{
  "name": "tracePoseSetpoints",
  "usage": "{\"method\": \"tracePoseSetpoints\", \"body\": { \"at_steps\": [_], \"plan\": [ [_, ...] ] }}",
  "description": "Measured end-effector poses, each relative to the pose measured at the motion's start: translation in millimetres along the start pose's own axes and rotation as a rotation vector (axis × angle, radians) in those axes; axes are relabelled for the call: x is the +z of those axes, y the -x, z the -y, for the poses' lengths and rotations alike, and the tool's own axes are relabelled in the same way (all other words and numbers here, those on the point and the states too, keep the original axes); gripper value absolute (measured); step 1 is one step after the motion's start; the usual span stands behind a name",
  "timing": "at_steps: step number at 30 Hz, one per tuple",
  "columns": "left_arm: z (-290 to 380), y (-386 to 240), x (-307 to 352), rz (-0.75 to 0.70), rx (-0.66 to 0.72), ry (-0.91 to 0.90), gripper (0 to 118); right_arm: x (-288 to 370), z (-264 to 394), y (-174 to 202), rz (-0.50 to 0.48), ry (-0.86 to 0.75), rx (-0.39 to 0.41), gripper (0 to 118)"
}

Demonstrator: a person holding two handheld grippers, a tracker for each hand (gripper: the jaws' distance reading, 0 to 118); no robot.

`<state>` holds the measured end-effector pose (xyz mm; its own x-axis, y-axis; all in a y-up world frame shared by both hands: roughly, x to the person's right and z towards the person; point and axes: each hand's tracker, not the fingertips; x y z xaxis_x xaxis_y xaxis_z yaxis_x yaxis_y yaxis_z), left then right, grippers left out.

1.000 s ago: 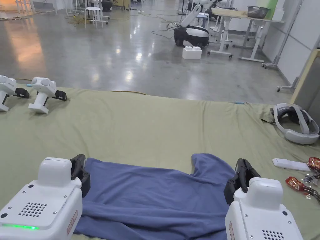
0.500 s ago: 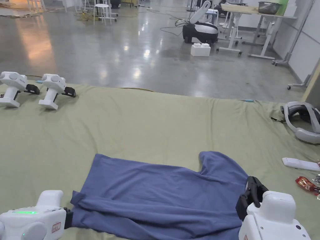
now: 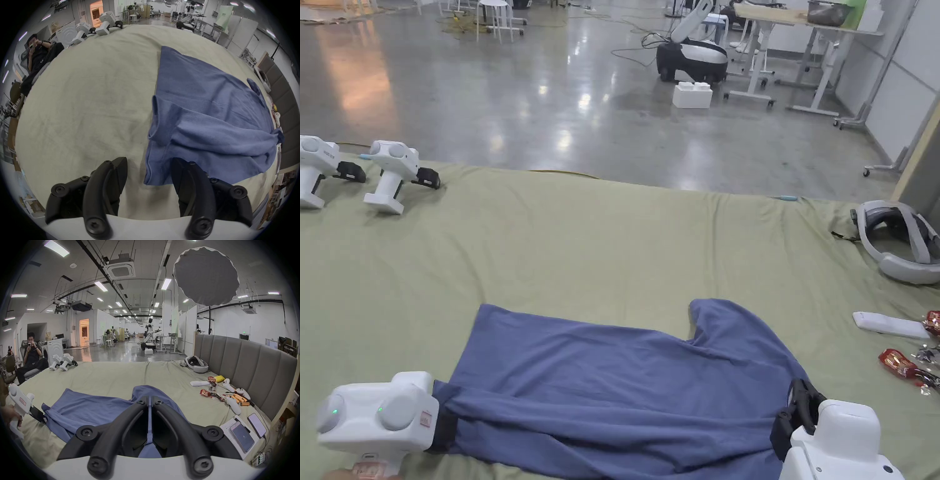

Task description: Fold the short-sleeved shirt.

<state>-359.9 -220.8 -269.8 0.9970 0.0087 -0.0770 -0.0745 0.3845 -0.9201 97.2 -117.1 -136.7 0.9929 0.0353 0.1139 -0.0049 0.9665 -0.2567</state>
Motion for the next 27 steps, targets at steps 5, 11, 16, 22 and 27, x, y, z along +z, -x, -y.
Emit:
{"method": "tracePoseSetpoints", "body": {
  "at_steps": [5,11,16,22,27],
  "plan": [
    [12.1,-35.2,11.2,-0.053,-0.144,-0.03,28,-0.9,9.5,-11.7,0.017,0.042,0.003,6],
    [12.0,-21.2,7.1,-0.017,-0.183,-0.051,10,-4.1,20.7,-46.6,0.072,0.14,-0.012,6],
    [20.3,-3.9,27.7,0.044,-0.101,-0.094,9,-28.2,31.2,-97.5,0.049,0.403,-0.062,20],
    [27.9,2.1,44.3,0.052,-0.098,-0.124,9,-60.0,50.2,-125.7,-0.023,0.565,0.037,62],
    [30.6,-1.4,48.2,0.048,-0.107,-0.133,9,-95.5,72.9,-124.2,-0.051,0.684,0.087,64]
  ]
}}
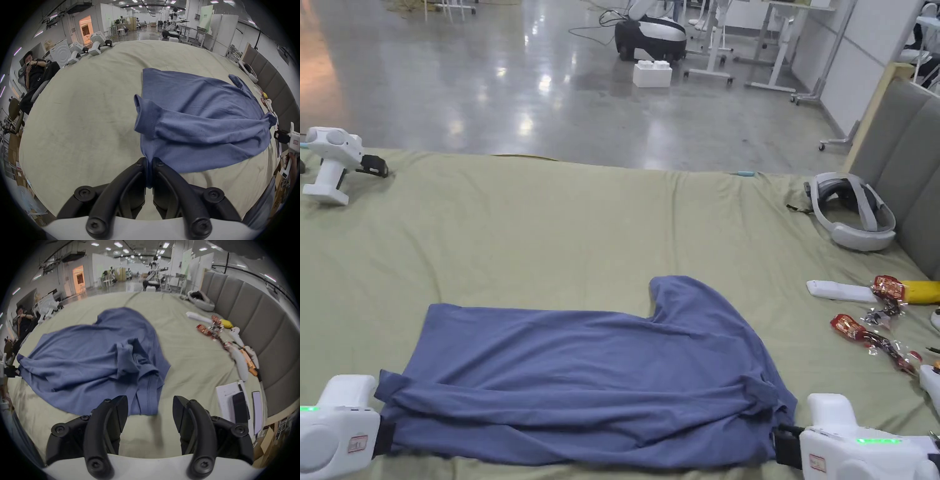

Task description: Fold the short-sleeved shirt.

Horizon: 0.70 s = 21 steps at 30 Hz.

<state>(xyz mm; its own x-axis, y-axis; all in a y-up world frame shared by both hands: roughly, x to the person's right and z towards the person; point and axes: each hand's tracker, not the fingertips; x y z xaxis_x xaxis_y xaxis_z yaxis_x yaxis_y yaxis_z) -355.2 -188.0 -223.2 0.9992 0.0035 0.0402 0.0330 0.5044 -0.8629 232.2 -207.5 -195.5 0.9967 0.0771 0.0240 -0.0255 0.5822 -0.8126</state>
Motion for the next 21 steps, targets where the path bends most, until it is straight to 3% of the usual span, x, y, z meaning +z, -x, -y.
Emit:
{"method": "tracePoseSetpoints", "body": {
  "at_steps": [5,8,10,11,13,21],
  "plan": [
    [3.9,-0.7,-0.4,-0.004,0.004,0.006,9,-38.2,-1.6,8.8,-0.039,0.133,-0.036,58],
    [5.5,-1.3,-1.4,-0.005,0.01,0.011,9,-37.9,-1.0,15.5,-0.006,0.111,-0.034,54],
    [6.0,-3.8,0.2,-0.01,0.008,0.008,9,-37.1,-4.0,19.8,-0.02,0.102,0.004,17],
    [6.0,-4.5,1.4,-0.013,0.006,0.004,9,-35.2,-4.4,22.7,-0.01,0.101,0.026,14],
    [4.2,-4.2,5.0,-0.016,0.004,-0.004,9,-28.8,-6.6,27.0,-0.011,0.109,0.076,10],
    [-4.6,4.5,46.5,0.036,0.026,-0.076,9,46.1,-19.5,8.4,0.012,-0.049,0.065,10]
  ]
}}
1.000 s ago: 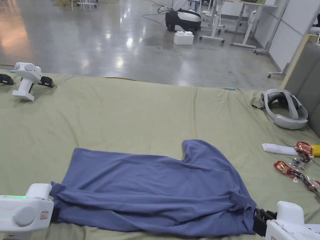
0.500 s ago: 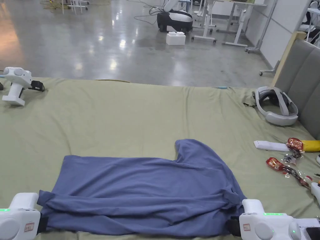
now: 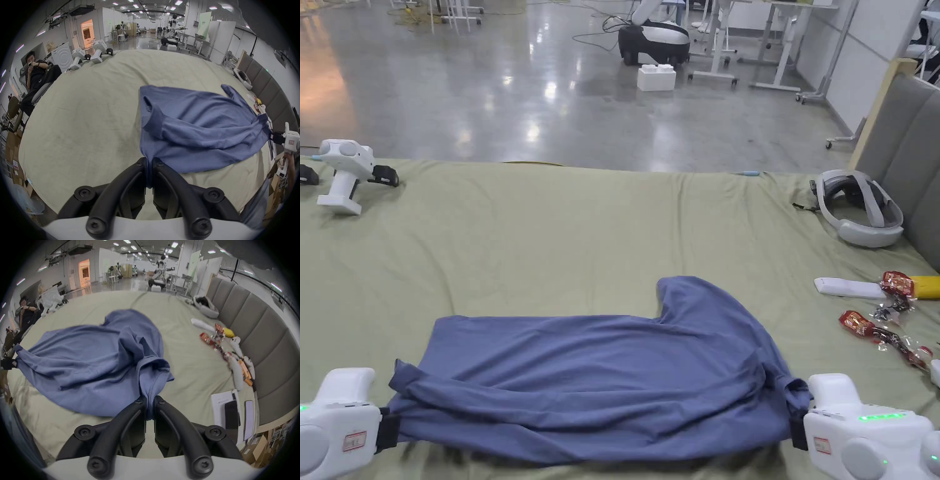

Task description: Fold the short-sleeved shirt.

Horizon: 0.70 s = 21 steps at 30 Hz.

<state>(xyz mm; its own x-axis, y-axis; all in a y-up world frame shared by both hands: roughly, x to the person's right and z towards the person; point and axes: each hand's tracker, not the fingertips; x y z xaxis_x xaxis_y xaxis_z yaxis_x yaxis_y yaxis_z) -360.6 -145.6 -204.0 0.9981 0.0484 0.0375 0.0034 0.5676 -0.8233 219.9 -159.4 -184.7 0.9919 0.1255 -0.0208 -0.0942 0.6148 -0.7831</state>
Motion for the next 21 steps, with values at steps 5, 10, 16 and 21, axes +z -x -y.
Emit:
{"method": "tracePoseSetpoints", "body": {
  "at_steps": [5,10,16,21],
  "plan": [
    [10.9,3.9,28.8,0.012,-0.014,-0.031,9,38.5,6.1,-1.1,0.043,-0.025,0.076,10],
    [43.0,17.6,42.0,0.012,-0.007,0.005,9,50.7,37.4,-2.4,0.014,0.026,0.071,10],
    [94.1,24.4,34.4,-0.014,-0.011,0.09,9,50.7,92.9,22.9,0.021,0.126,0.122,10],
    [124.0,25.7,18.1,-0.031,0.012,0.149,9,32.4,124.9,37.1,0.032,0.191,0.134,10]
  ]
}}
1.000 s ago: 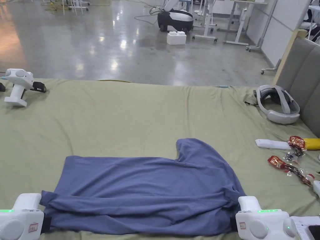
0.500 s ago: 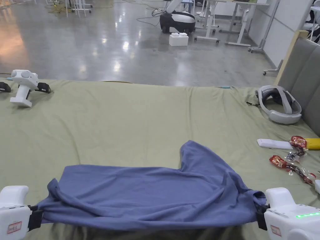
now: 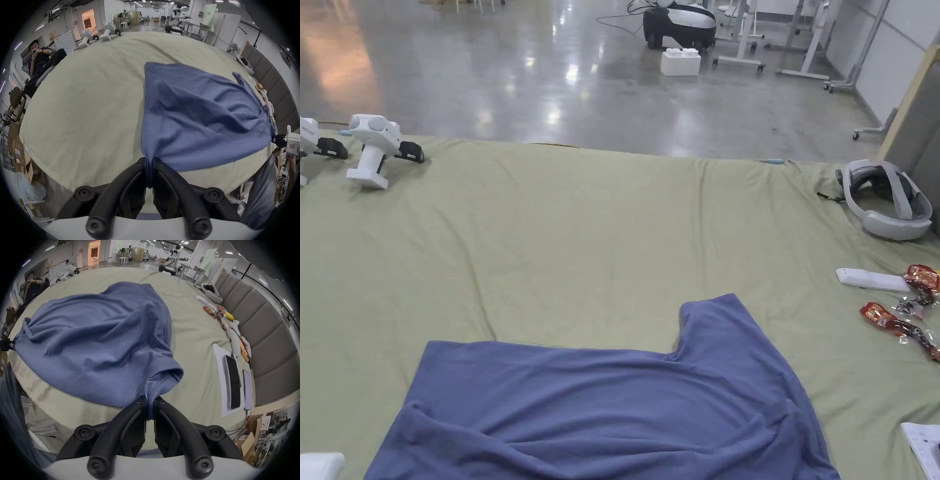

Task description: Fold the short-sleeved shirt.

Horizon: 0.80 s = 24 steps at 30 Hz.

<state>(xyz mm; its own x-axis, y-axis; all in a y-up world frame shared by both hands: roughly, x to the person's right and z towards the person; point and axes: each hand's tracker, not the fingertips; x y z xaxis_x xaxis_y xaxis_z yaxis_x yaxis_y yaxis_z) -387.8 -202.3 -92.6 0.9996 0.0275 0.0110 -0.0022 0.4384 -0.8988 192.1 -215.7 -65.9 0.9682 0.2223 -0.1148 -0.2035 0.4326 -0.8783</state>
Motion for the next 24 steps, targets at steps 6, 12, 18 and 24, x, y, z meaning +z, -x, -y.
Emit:
{"method": "tracePoseSetpoints", "body": {
  "at_steps": [6,12,18,24],
  "plan": [
    [-0.8,-5.4,-10.5,-0.017,-0.002,0.006,9,-11.6,-1.8,10.7,0.031,-0.004,0.022,13],
    [-20.2,-9.3,10.1,-0.035,0.005,-0.093,43,28.3,-30.6,3.0,0.022,-0.176,-0.079,56],
    [-59.5,-26.9,43.3,0.038,0.041,-0.341,51,73.9,-80.2,18.1,0.014,-0.508,-0.146,65],
    [-97.4,-59.5,70.6,0.032,0.057,-0.621,51,100.1,-128.9,50.8,0.026,-0.775,-0.265,65]
  ]
}}
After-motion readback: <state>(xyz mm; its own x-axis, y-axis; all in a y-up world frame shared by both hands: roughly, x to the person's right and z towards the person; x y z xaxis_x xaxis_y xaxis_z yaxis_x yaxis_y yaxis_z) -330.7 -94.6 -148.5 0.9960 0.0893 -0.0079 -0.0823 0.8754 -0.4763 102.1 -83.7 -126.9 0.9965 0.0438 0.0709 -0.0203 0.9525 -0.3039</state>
